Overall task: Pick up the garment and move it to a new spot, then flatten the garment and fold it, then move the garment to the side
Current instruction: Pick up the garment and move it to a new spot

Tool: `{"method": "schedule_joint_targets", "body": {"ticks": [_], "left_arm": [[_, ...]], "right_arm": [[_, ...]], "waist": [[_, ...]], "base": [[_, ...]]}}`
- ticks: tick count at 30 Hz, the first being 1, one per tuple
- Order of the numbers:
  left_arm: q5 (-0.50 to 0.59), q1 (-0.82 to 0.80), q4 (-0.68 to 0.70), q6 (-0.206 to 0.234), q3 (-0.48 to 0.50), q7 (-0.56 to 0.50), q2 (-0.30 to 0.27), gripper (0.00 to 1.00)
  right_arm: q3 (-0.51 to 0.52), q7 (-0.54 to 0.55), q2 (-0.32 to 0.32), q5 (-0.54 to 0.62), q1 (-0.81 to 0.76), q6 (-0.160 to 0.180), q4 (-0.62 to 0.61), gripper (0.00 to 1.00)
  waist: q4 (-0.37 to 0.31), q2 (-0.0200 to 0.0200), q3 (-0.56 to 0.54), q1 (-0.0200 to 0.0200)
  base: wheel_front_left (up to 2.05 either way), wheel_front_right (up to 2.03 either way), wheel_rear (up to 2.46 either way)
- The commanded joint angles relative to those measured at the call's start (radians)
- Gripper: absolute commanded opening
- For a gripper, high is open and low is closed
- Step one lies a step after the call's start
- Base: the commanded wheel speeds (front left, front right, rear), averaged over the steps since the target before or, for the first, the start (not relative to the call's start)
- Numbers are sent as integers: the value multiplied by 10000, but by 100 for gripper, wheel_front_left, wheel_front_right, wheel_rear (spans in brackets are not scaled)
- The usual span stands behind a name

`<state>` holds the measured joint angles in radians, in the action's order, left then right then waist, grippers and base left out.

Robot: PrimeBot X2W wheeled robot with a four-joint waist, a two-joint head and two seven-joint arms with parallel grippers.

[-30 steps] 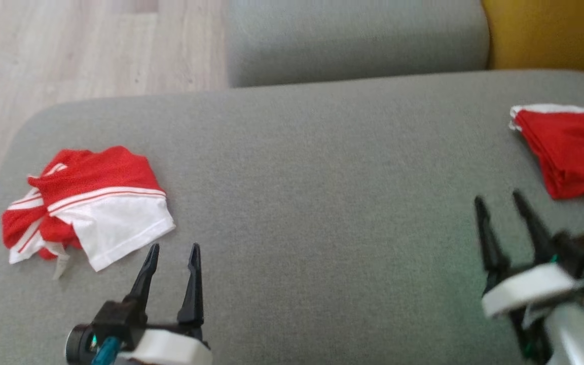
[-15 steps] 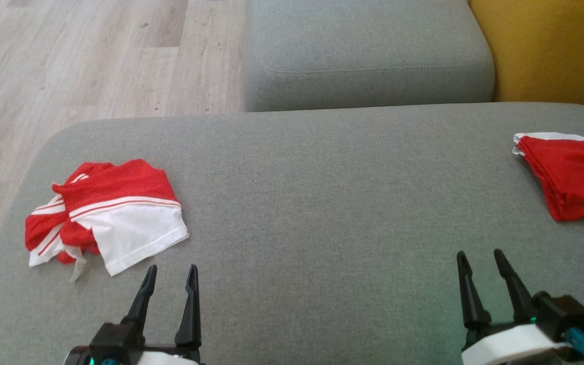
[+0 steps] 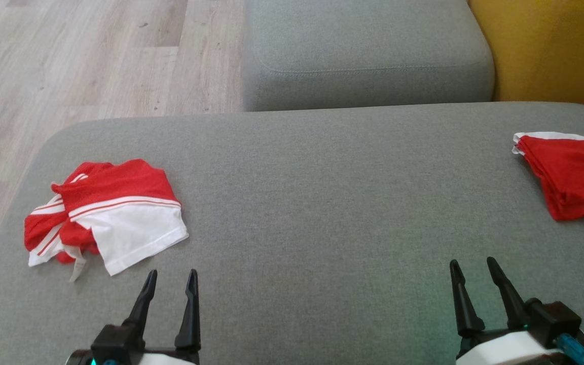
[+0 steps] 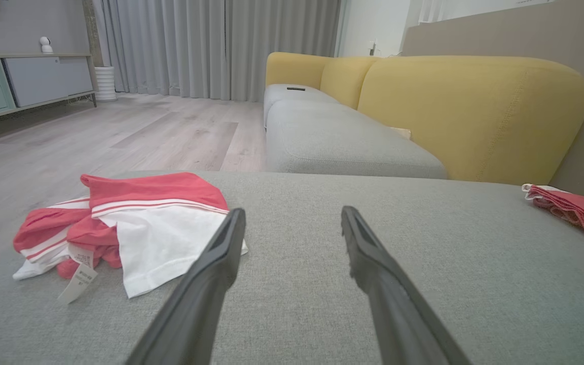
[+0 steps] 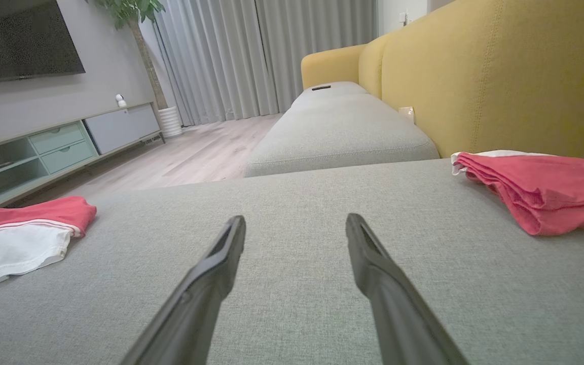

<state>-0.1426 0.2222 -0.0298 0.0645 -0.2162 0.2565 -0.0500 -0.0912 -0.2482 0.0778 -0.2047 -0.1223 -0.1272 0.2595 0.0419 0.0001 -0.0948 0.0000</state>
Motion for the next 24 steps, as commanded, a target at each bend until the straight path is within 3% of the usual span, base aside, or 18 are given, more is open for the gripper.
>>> {"method": "schedule_joint_targets", "body": {"ticks": [1,13,24], "left_arm": [[1,-440,278,-1,318,53,-3,100],[163,-493,103,-10,265,53,-3,100],[375,-572,256,111,522,53,-3,100]], "right_arm": [[-184,-135,27,73,272,-35,-279,100],[-215,-135,-40,292,208,-35,-166,100],[-598,-135,-108,332,71,-35,-264,100]], "waist": [[7,-1,4,0],[349,-1,-23,0],[1985,-1,211,0]], "base": [[0,0,0],[0,0,0],[0,0,0]]}}
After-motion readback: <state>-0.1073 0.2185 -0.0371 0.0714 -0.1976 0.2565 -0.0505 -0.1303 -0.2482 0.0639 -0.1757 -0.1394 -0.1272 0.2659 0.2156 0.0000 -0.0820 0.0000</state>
